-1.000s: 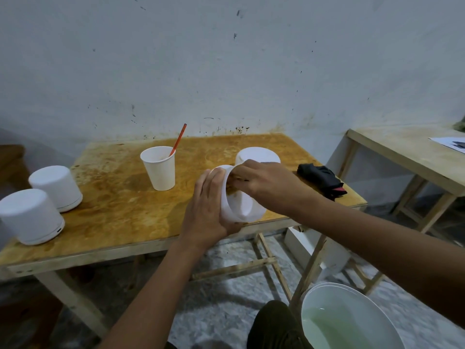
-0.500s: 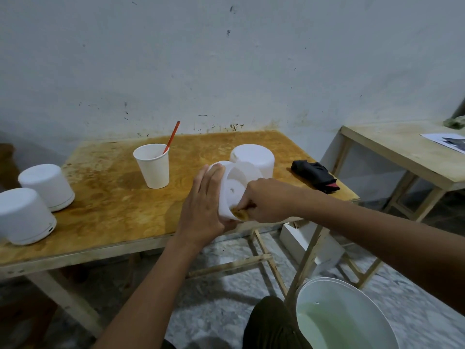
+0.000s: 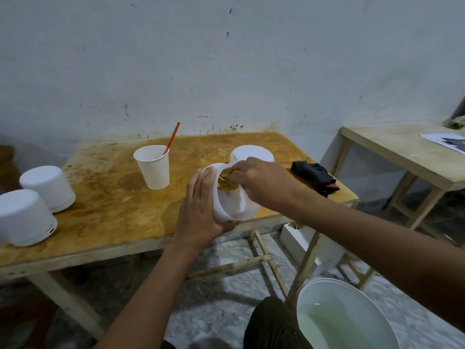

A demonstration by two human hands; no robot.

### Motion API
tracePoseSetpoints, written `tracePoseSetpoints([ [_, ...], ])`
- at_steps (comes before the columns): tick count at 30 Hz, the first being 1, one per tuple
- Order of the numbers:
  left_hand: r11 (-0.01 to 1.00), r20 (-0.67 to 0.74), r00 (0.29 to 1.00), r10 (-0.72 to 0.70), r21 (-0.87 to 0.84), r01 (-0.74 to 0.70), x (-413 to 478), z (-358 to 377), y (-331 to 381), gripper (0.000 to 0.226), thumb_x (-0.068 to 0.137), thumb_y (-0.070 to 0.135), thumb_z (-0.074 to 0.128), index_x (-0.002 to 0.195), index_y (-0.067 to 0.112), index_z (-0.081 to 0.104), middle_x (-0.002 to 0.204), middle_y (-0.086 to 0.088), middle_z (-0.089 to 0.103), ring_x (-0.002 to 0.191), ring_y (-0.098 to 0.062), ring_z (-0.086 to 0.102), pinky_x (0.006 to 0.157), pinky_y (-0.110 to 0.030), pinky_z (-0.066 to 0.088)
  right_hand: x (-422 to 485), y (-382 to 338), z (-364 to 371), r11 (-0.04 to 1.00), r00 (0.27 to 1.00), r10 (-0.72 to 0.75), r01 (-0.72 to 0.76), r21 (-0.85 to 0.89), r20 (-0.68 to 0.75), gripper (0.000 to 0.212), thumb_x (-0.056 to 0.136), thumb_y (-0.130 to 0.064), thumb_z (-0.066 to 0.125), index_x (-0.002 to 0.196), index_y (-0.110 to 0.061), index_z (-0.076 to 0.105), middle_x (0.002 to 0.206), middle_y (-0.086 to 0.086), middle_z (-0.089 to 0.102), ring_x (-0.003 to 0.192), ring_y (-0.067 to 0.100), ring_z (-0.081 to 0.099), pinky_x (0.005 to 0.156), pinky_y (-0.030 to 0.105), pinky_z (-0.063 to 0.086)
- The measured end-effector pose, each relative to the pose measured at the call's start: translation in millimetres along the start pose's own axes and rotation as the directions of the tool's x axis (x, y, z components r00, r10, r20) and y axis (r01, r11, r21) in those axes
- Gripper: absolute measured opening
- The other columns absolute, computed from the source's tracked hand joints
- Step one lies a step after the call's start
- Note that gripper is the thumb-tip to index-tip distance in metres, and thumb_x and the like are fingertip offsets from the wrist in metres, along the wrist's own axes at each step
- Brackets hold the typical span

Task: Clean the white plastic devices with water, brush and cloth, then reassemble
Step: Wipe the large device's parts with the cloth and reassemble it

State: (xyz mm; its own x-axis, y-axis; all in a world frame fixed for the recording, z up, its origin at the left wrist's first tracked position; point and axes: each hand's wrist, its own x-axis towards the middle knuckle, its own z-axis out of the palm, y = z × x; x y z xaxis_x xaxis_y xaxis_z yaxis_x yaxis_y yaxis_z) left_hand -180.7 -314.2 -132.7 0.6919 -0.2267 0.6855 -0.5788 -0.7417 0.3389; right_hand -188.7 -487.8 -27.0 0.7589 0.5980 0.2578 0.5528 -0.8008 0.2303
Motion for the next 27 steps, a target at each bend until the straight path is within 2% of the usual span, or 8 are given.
tracePoseSetpoints([
  [2,1.0,-0.01,1.0,0.005,-0.005,-0.005,-0.5,-0.1,0.5,0.121,0.056,0.052,0.088,0.148,0.015,0.019,0.15,0.0,0.025,0.142,-0.029,0.023,0.107,-0.041,0.032,-0.6,-2.8,8.9,0.988,0.994,-0.033,0.048,-0.144,0.103,0.044,0.094,-0.004,0.051,0.135,-0.019,0.054,0.133,0.003,0.049,0.115,0.022,0.048,0.069,0.034,0.051],
  [4,0.999,-0.018,1.0,-0.01,-0.032,0.009,-0.6,-0.5,0.8,0.119,0.055,0.054,0.085,0.147,0.016,0.02,0.149,0.002,0.025,0.142,-0.029,0.023,0.107,-0.044,0.034,-2.9,-5.9,16.9,0.995,0.995,-0.013,0.022,-0.094,0.101,0.039,0.094,-0.005,0.051,0.131,-0.018,0.058,0.123,0.005,0.051,0.105,0.023,0.053,0.061,0.03,0.041],
  [7,0.998,-0.024,0.999,-0.044,-0.052,0.043,0.4,-0.1,2.0,0.117,0.055,0.061,0.079,0.146,0.017,0.02,0.147,0.002,0.026,0.14,-0.029,0.024,0.104,-0.043,0.037,-6.3,-7.9,18.4,0.986,0.993,0.032,-0.05,0.158,0.118,0.031,0.095,-0.01,0.05,0.12,-0.017,0.068,0.107,0.006,0.055,0.088,0.025,0.058,0.055,0.026,0.032],
  [11,0.997,-0.02,0.999,-0.035,-0.068,0.034,1.1,1.2,1.7,0.111,0.062,0.07,0.067,0.147,0.016,0.022,0.148,0.002,0.026,0.142,-0.027,0.023,0.101,-0.04,0.037,-11.3,-16.9,22.1,0.871,0.998,-0.033,0.002,0.491,0.054,0.023,0.093,-0.009,0.053,0.089,-0.01,0.076,0.09,0.008,0.061,0.083,0.019,0.057,0.071,0.04,0.049],
  [15,0.998,-0.009,0.999,-0.041,-0.048,0.041,1.3,0.0,3.8,0.114,0.059,0.063,0.075,0.148,0.016,0.02,0.149,0.002,0.024,0.143,-0.027,0.021,0.105,-0.04,0.035,-7.0,-20.1,28.3,0.936,0.99,0.119,-0.085,0.34,-0.081,0.032,0.095,-0.01,0.056,0.124,-0.015,0.067,0.116,0.01,0.059,0.099,0.025,0.059,0.075,0.037,0.051],
  [19,0.999,-0.006,0.999,-0.042,-0.023,0.042,1.5,0.2,4.3,0.115,0.058,0.061,0.077,0.148,0.018,0.019,0.15,0.0,0.026,0.143,-0.028,0.022,0.106,-0.041,0.035,0.3,-19.0,30.1,0.937,0.972,0.231,-0.208,0.28,-0.053,0.034,0.097,-0.011,0.05,0.128,-0.012,0.064,0.113,0.014,0.058,0.095,0.03,0.06,0.08,0.038,0.051],
  [24,0.993,-0.029,0.996,-0.081,-0.091,0.078,0.6,-1.4,5.6,0.111,0.061,0.057,0.079,0.148,0.023,0.019,0.149,0.009,0.021,0.144,-0.025,0.021,0.105,-0.037,0.035,0.0,-29.9,21.0,0.647,0.947,0.311,-0.275,0.711,0.082,0.027,0.088,-0.001,0.051,0.089,-0.008,0.077,0.072,-0.003,0.065,0.063,0.009,0.056,0.059,0.017,0.041],
  [27,0.997,-0.026,0.999,-0.042,-0.064,0.041,1.0,-1.0,7.3,0.109,0.062,0.064,0.071,0.148,0.019,0.02,0.149,0.004,0.024,0.144,-0.026,0.022,0.105,-0.039,0.036,2.4,-33.2,15.3,0.256,0.886,0.4,-0.352,0.9,0.233,0.022,0.09,0.002,0.055,0.084,-0.001,0.076,0.076,0.005,0.071,0.064,0.01,0.064,0.061,0.019,0.049],
])
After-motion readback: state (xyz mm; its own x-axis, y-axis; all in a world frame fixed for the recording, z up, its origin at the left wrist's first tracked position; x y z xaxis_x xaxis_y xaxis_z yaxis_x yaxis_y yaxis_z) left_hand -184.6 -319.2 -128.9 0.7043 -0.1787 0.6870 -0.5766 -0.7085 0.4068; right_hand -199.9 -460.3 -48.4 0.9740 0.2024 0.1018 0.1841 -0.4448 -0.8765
